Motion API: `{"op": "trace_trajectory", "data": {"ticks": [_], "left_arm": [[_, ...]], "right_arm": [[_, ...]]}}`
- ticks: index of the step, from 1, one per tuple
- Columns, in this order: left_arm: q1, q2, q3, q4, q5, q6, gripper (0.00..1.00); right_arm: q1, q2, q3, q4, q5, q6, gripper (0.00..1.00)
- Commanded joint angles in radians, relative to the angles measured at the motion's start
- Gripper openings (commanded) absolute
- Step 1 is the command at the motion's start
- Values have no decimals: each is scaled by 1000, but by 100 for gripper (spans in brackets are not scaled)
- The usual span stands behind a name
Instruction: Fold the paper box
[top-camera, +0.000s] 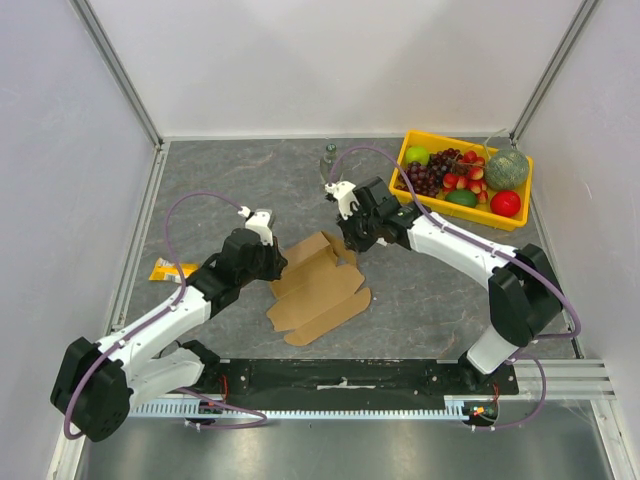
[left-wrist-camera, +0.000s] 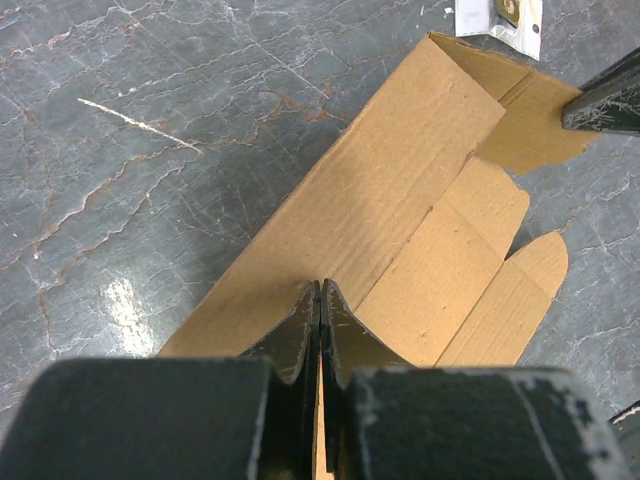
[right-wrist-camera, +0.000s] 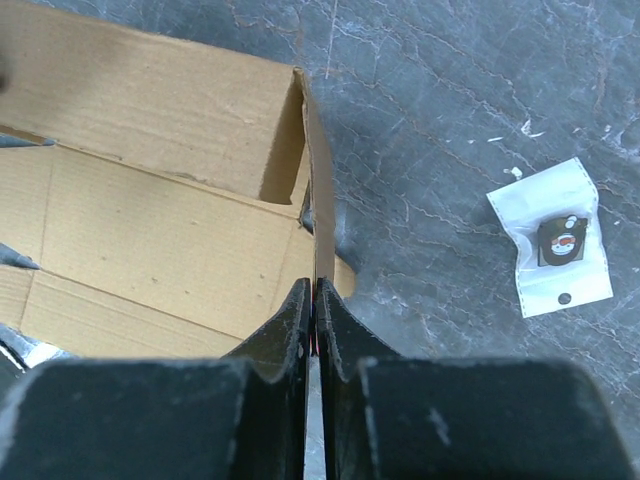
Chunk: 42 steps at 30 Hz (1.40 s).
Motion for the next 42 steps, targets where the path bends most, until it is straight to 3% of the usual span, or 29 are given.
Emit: {"op": "trace_trajectory", "data": {"ticks": [1,14,28,39,42], "left_arm": [[-2,-18,-14,10,-7,-31,2],[-6,-22,-40,42,53,-32,2],[-20,-9,-60,59,58,-35,2],[-20,-9,-55,59,53,-34,2],[-22,-7,-52,59,52,-34,2]], "right_arm": [[21,-30,-3,35,-3,32,11],[47,-99,-194,173,23,103,15],[47,-180,-231,221,8,97,37],[-31,-214,-228,290,224,78,47],[-58,-173,-240,317,207,26,49]]}}
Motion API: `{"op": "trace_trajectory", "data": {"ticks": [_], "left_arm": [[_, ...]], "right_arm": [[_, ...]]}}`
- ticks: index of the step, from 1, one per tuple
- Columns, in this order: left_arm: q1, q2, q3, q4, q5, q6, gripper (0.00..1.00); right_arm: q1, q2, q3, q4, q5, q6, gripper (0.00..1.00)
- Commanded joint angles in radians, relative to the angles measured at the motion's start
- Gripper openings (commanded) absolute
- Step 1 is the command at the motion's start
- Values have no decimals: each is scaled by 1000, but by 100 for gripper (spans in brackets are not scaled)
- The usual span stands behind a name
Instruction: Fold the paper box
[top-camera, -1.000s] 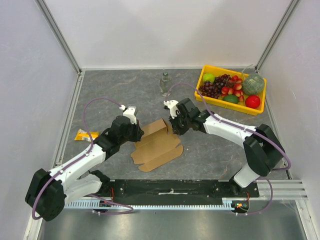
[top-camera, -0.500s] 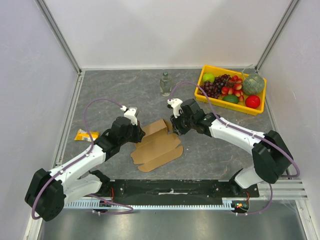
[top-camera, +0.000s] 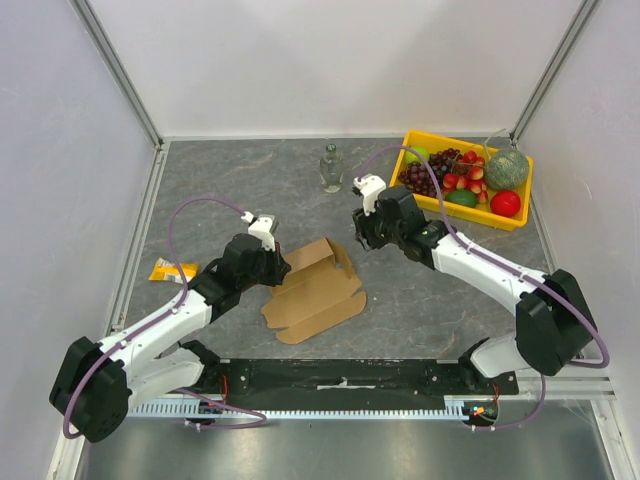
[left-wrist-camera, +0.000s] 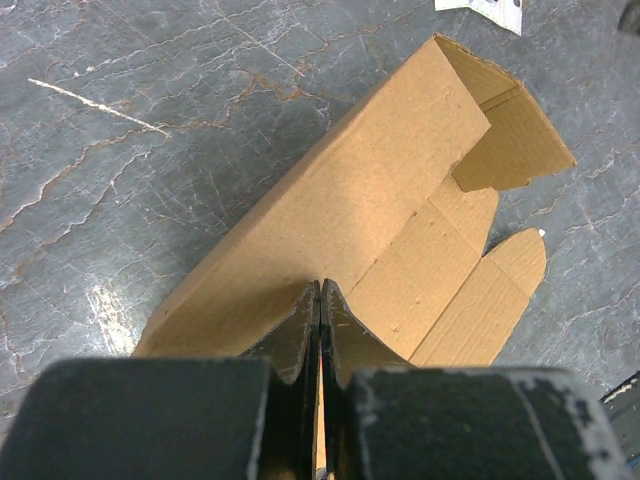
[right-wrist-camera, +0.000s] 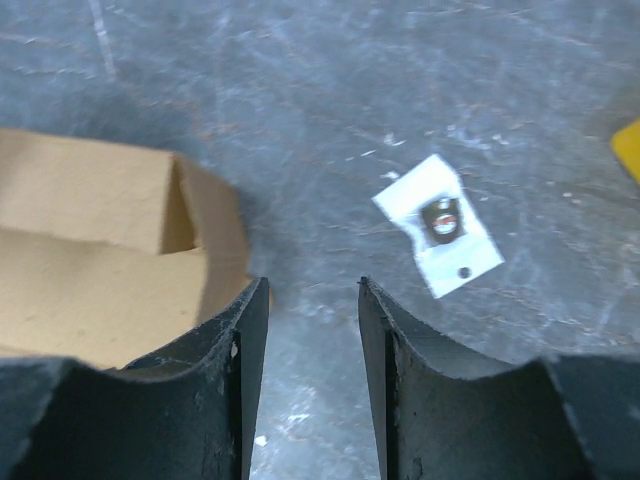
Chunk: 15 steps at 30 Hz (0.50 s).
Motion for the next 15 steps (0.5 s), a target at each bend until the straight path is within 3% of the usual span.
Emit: {"op": "trace_trajectory", "data": {"ticks": [1,6,15], "left_arm": [[-6,-1,-4,12,14,-23,2],[-6,6,2,12,13,-20,2],[-5,12,6,13,8,-18,2]], "right_arm": [[-34,48,-14,80,7,-84,50],[-34,96,-75,184,-168,-178,52],[-34,162,-110,283,-306,-218,52]]}}
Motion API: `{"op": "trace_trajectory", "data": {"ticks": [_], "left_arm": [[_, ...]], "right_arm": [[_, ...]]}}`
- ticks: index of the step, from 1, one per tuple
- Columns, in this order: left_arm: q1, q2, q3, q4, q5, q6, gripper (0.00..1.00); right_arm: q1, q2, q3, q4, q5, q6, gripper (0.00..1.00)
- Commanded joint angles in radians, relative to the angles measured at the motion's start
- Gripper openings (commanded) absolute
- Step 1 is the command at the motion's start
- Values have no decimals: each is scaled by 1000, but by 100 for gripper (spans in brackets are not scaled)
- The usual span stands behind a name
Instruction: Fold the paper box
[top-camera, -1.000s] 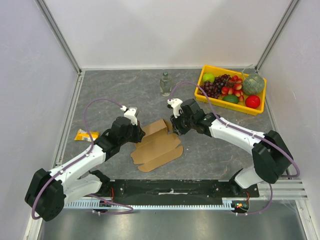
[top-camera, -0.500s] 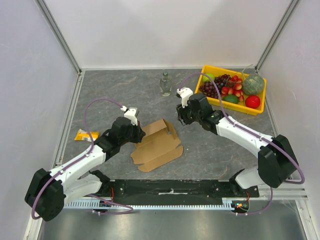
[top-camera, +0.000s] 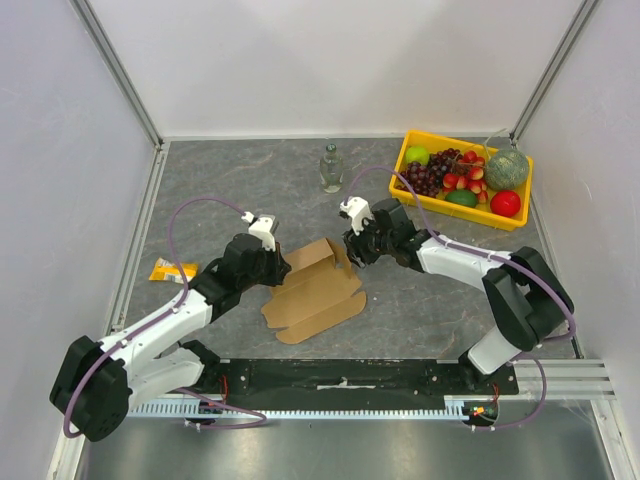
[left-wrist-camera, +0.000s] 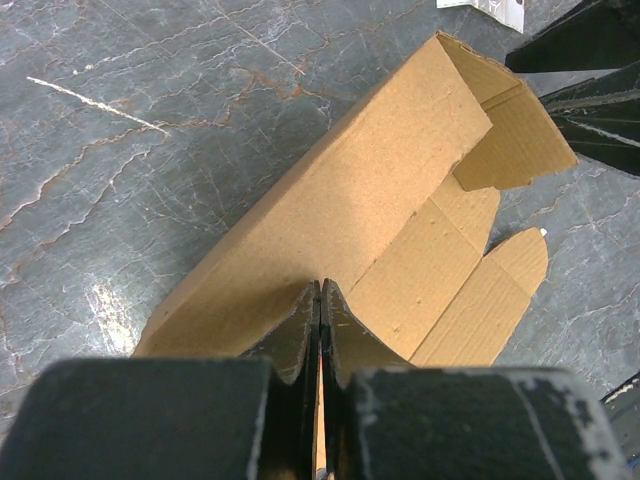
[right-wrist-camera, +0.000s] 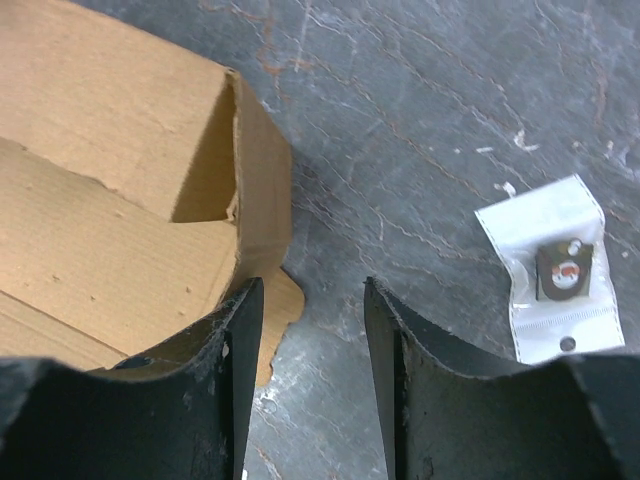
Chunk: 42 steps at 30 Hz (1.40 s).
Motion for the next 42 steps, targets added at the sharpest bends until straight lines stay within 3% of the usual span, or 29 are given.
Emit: {"op": "trace_trajectory", "data": {"ticks": [1,31,42], "left_arm": [[-6,11,8,12,8,-18,2],[-4,27,88,-20,7,-1,2],[-6,89,281,-67,11,68,2]], "right_arm": [[0,6,-15,118,-103,-45,53],[1,129,-115,464,-292,-88,65],[1,160,-114,520,-300,-96,66]]}}
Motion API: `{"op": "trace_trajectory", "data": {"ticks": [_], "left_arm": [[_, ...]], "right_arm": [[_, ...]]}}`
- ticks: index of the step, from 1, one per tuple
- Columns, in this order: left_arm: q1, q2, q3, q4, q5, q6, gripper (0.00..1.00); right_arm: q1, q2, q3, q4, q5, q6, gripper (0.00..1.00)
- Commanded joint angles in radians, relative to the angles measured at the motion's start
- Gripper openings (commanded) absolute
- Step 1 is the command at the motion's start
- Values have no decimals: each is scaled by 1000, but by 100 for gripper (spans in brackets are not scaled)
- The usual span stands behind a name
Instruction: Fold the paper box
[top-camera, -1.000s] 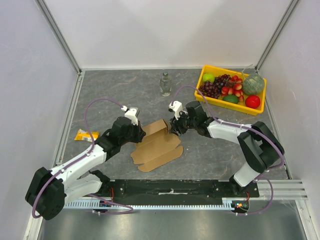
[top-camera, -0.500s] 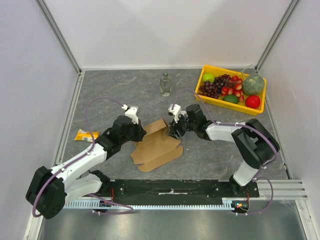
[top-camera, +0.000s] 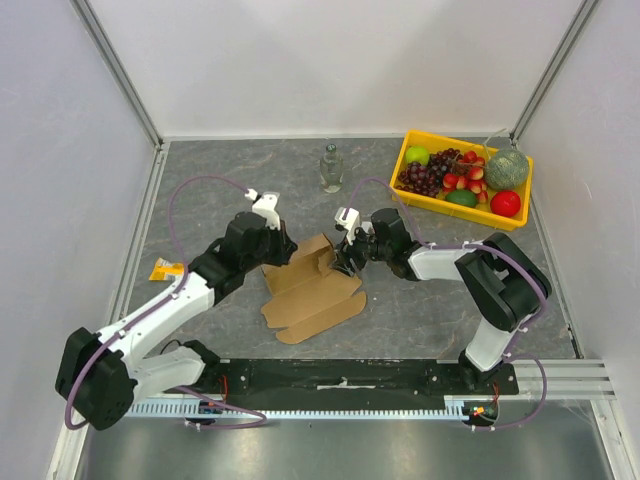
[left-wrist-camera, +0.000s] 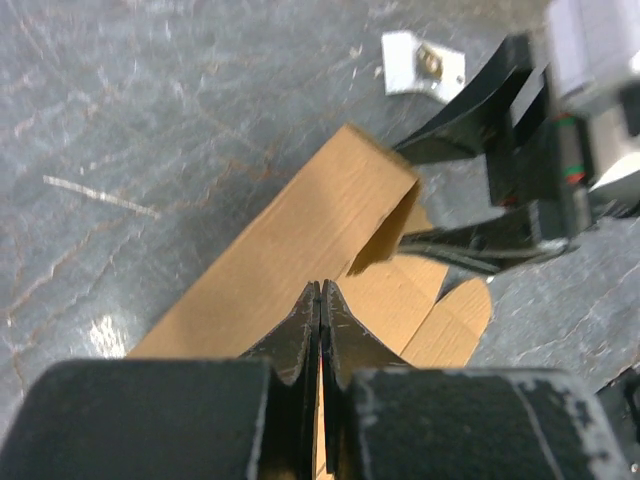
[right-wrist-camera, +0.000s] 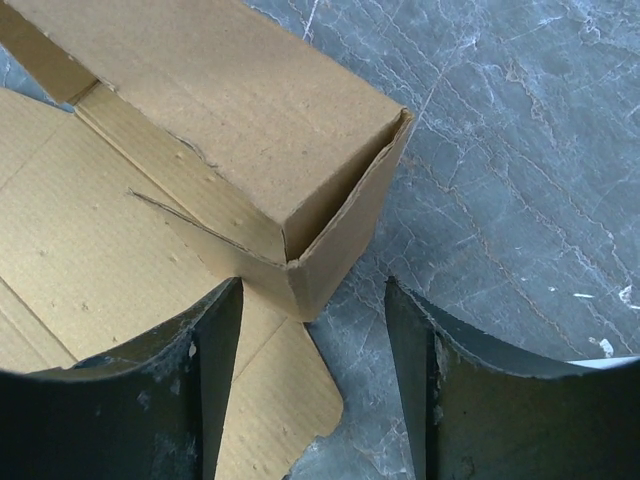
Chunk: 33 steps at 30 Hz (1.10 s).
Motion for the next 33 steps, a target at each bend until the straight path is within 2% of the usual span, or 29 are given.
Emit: {"op": "trace_trajectory", "data": {"ticks": [1,9,16,18,22,33], "left_arm": [[-5,50,148,-15,7,73,2],[27,248,317,2,-18,153,4],[99,414,358,59,-15,131,5],[107,452,373,59,-15,131,8],[110,510,396,62,36,131,12],[110,629,439,67,197,127,11]], "right_arm": [[0,11,-3,79,-19,-21,66],[1,17,9,85,-16,-27,67],[0,18,15,91,-20,-25,68],[1,18,18,86,-22,-27,68],[1,18,21,86,-22,-27,70],[0,24,17,135,15,1,73]]}}
